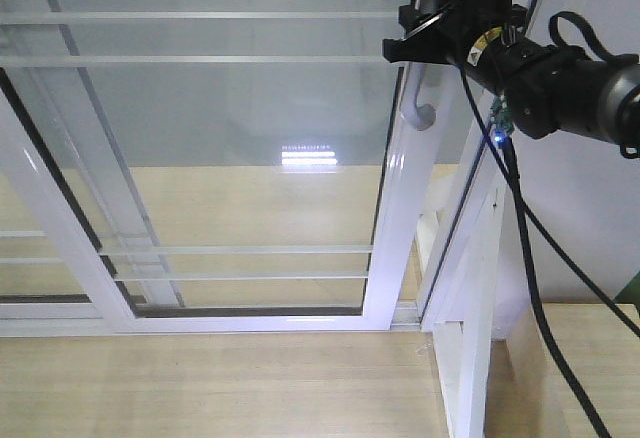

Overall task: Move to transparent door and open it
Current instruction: 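Slide the door by its handle with the right gripper away from the frame, then bring the open left gripper around the silver handle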

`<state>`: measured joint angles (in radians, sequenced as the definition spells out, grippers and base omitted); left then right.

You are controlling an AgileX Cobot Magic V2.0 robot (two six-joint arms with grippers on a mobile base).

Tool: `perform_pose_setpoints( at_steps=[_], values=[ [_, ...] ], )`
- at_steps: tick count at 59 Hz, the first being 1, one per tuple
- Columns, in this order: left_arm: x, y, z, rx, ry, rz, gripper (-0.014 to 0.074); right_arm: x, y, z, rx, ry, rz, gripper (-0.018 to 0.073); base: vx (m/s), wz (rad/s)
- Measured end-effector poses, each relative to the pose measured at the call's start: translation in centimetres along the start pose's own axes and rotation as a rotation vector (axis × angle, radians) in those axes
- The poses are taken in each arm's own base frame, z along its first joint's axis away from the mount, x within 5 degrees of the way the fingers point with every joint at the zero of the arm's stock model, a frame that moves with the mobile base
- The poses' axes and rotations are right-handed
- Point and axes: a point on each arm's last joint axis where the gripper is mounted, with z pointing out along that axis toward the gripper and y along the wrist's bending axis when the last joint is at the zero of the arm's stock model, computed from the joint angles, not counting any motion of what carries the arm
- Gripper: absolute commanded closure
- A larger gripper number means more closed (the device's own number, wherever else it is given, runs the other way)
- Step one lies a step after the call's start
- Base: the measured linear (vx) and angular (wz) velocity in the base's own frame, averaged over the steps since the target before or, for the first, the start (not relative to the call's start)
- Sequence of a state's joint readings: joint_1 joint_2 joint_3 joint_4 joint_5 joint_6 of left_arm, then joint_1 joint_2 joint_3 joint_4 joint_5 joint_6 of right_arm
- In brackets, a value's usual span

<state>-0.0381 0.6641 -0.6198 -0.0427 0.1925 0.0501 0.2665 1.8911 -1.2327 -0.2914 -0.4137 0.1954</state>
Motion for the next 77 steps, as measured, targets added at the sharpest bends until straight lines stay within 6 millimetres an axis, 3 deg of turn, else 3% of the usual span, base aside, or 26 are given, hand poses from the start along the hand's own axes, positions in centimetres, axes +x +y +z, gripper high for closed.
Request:
perform_pose_setpoints(
  at_steps=[25, 35, 41, 51, 60, 67, 77],
  values=[
    [0.5, 0.0, 0.0, 0.003, 0.056, 0.000, 0.0197, -1.0, 6.3, 0.1, -0.173, -0.088, -0.072, 0.0252, 0.00, 0.00],
    [0.6, 0.0, 0.0, 0.003, 0.066, 0.000, 0.0197, -2.2, 5.3, -1.0, -0.122, -0.039, -0.024, 0.0252, 0.00, 0.00],
    [0.6, 0.0, 0.0, 0.003, 0.066, 0.000, 0.0197, -3.9, 4.2, -3.0, -0.059, 0.065, -0.021, 0.0252, 0.00, 0.00],
    [0.9, 0.0, 0.1, 0.005, 0.093, 0.013, 0.0197, -6.7, 2.9, -7.9, 0.042, 0.267, -0.052, 0.0252, 0.00, 0.00],
    [1.6, 0.0, 1.3, 0.010, 0.160, 0.047, 0.0197, -8.6, 2.5, -11.4, 0.072, 0.308, -0.096, 0.0252, 0.00, 0.00],
    [2.0, 0.0, 2.1, 0.011, 0.192, 0.053, 0.0197, -8.2, 2.7, -14.2, 0.060, 0.273, -0.113, 0.0252, 0.00, 0.00],
    [2.2, -0.1, 3.0, 0.016, 0.197, 0.013, 0.0197, -4.5, 3.0, -19.5, 0.049, 0.292, -0.079, 0.0252, 0.00, 0.00]
  ],
)
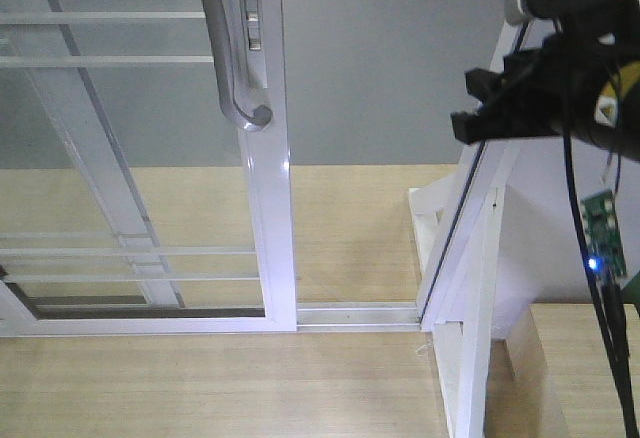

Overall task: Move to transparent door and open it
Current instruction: 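Bring the open left gripper around the silver handle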

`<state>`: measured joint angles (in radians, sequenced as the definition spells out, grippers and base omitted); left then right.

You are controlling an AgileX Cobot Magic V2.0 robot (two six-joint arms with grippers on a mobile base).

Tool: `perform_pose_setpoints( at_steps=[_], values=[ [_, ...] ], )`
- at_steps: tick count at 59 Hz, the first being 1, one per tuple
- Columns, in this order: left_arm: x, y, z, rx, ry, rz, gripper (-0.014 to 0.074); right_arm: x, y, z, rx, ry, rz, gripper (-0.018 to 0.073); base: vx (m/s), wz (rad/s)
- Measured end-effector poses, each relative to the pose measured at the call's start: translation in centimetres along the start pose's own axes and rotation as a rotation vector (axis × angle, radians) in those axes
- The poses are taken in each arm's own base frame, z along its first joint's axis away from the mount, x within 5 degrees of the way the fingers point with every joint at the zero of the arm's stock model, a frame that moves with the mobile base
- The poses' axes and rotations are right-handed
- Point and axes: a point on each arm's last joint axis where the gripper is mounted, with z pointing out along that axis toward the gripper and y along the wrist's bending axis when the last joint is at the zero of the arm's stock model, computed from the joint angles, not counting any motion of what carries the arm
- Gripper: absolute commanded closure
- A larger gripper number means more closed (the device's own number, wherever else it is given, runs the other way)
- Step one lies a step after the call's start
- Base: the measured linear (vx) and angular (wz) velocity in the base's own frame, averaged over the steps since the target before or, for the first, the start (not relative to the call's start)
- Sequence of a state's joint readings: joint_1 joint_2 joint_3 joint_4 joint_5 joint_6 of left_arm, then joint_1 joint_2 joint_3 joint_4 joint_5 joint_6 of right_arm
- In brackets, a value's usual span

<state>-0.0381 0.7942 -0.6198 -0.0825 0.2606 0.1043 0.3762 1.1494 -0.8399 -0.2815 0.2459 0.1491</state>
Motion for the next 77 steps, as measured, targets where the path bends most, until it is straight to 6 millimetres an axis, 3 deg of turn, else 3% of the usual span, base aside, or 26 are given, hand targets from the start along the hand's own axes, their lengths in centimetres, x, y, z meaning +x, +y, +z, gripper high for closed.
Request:
perform_pose_setpoints(
  at_steps=[7, 17, 35, 50, 64, 77],
  values=[
    [0.4, -0.7, 1.5, 0.043, 0.038, -0.025, 0.0197, 2.4, 0.1, -2.9, 0.001, -0.016, 0.045, 0.0252, 0.00, 0.00],
    [1.2, -2.7, 4.6, 0.127, 0.078, 0.039, 0.0197, 3.8, 0.1, -4.8, 0.003, -0.043, 0.102, 0.0252, 0.00, 0.00],
    [2.2, -5.6, 11.5, 0.153, -0.124, 0.099, 0.0197, 3.9, 0.1, -5.1, 0.003, -0.050, 0.118, 0.0252, 0.00, 0.00],
    [4.1, -6.4, 15.2, 0.148, -0.154, 0.094, 0.0173, 3.9, 0.2, -5.1, -0.008, -0.048, 0.162, 0.0252, 0.00, 0.00],
    [1.1, -7.4, 18.4, 0.157, -0.243, 0.085, 0.0092, 4.2, 0.2, -5.1, -0.004, -0.011, 0.172, 0.0252, 0.00, 0.00],
    [-1.1, -8.0, 21.3, 0.142, -0.299, 0.058, 0.0089, 4.7, 0.2, -5.1, 0.004, 0.037, 0.174, 0.0252, 0.00, 0.00]
  ],
)
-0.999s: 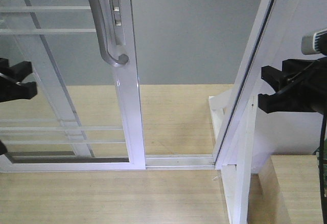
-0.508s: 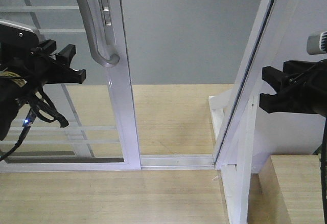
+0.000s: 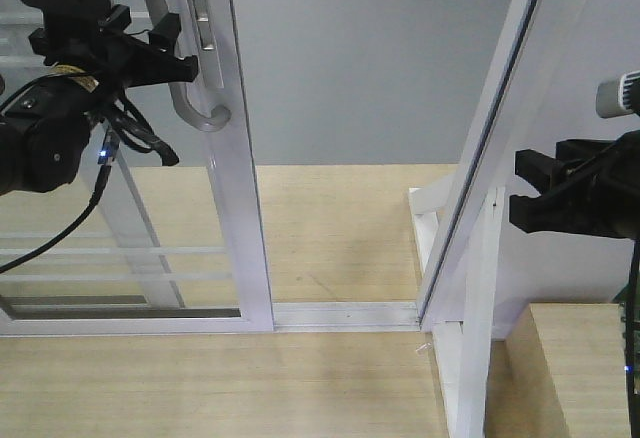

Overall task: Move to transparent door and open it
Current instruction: 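Bring the open left gripper around the silver handle, then push the handle with the left gripper to slide the door wider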

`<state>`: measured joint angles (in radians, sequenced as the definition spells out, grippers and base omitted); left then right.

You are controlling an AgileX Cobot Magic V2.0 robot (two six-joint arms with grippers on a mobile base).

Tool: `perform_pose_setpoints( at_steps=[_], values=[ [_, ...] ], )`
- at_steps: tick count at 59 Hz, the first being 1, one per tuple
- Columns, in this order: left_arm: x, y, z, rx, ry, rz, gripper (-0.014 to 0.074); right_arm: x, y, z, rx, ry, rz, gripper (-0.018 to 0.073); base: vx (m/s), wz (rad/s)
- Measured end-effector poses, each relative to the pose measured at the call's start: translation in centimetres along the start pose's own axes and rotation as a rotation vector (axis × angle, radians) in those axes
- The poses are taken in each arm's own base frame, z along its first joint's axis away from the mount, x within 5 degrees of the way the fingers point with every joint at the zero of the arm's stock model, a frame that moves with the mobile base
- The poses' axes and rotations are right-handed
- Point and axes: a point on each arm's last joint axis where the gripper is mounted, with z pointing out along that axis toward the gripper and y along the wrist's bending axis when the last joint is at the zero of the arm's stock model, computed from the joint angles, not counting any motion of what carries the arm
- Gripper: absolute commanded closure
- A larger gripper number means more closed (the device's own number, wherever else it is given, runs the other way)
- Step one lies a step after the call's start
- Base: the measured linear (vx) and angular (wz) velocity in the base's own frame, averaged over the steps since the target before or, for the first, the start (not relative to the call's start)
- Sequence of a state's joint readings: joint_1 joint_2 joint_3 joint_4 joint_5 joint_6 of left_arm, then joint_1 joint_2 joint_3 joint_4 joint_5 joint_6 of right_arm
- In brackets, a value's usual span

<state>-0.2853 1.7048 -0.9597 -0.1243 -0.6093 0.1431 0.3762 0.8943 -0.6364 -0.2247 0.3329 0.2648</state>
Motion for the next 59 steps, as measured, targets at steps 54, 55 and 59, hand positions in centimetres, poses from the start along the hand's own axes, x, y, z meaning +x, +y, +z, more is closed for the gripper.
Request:
perform_pose_setpoints(
  at_steps=[54, 55, 59],
  values=[
    [-0.7, 2.6, 5.2, -0.138, 0.031, -0.034, 0.0173, 0.1, 0.0, 0.0, 0.003, 0.012, 0.001, 0.0252, 0.00, 0.00],
    [-0.8, 2.7, 5.2, -0.140, 0.034, -0.037, 0.0173, 0.1, 0.0, 0.0, 0.003, 0.012, 0.001, 0.0252, 0.00, 0.00],
    [-1.1, 3.5, 4.9, -0.150, 0.058, -0.048, 0.0173, 0.1, 0.0, 0.0, 0.003, 0.013, 0.001, 0.0252, 0.00, 0.00]
  ],
)
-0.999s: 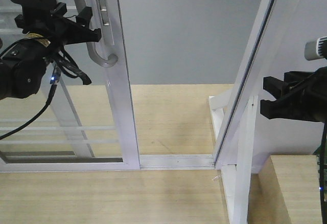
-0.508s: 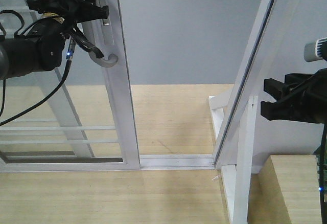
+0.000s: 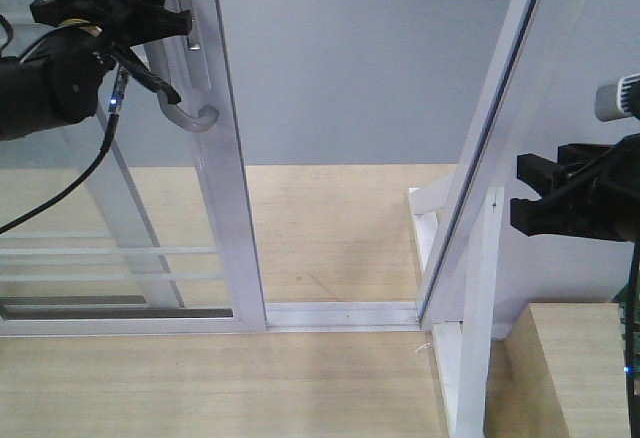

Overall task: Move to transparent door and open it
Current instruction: 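Push the handle with the left gripper to slide the door wider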

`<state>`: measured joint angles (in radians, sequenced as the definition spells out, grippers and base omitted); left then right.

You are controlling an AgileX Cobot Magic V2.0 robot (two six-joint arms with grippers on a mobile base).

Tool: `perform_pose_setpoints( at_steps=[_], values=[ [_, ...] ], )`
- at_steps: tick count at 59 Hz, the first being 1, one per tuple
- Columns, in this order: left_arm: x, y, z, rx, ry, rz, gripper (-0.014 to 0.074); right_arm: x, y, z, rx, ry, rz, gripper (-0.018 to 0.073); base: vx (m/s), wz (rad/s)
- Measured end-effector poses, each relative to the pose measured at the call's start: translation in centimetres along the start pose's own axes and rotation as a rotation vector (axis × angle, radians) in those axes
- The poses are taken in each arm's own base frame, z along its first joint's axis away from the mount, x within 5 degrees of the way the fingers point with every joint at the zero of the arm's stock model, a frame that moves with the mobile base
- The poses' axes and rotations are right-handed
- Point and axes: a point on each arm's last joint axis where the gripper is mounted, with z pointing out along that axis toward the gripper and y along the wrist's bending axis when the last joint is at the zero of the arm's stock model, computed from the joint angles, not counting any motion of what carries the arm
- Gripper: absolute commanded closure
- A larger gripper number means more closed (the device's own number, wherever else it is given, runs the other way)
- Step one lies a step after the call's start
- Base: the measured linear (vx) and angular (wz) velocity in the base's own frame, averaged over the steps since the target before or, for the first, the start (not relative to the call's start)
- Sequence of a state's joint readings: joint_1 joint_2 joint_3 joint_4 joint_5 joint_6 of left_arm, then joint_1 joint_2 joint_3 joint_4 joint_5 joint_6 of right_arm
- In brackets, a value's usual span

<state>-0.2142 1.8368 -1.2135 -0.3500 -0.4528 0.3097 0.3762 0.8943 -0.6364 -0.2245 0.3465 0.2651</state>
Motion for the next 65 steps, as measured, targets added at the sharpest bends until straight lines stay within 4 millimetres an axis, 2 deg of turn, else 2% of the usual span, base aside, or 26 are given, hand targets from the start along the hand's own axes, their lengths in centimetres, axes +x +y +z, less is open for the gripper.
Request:
perform_pose_setpoints(
  at_steps=[23, 41, 47, 55, 65],
  values=[
    [-1.4, 4.8, -1.1, -0.091, 0.082, -0.053, 0.0173, 0.0, 0.0, 0.0, 0.001, 0.003, 0.000, 0.0252, 0.00, 0.00],
    [-3.1, 6.4, -2.7, -0.100, 0.123, -0.065, 0.0174, 0.0, 0.0, 0.0, 0.003, 0.004, -0.004, 0.0252, 0.00, 0.00],
    [-4.3, 6.3, -4.0, -0.063, 0.159, -0.065, 0.0174, 0.0, 0.0, 0.0, 0.003, 0.004, -0.004, 0.0252, 0.00, 0.00],
    [-6.5, 3.9, -6.6, 0.057, 0.204, 0.002, 0.0174, 0.0, 0.0, 0.0, 0.003, 0.004, -0.006, 0.0252, 0.00, 0.00],
    [-9.0, 4.0, -9.4, 0.082, 0.173, 0.084, 0.0174, 0.0, 0.0, 0.0, 0.003, 0.004, -0.006, 0.0252, 0.00, 0.00]
  ],
)
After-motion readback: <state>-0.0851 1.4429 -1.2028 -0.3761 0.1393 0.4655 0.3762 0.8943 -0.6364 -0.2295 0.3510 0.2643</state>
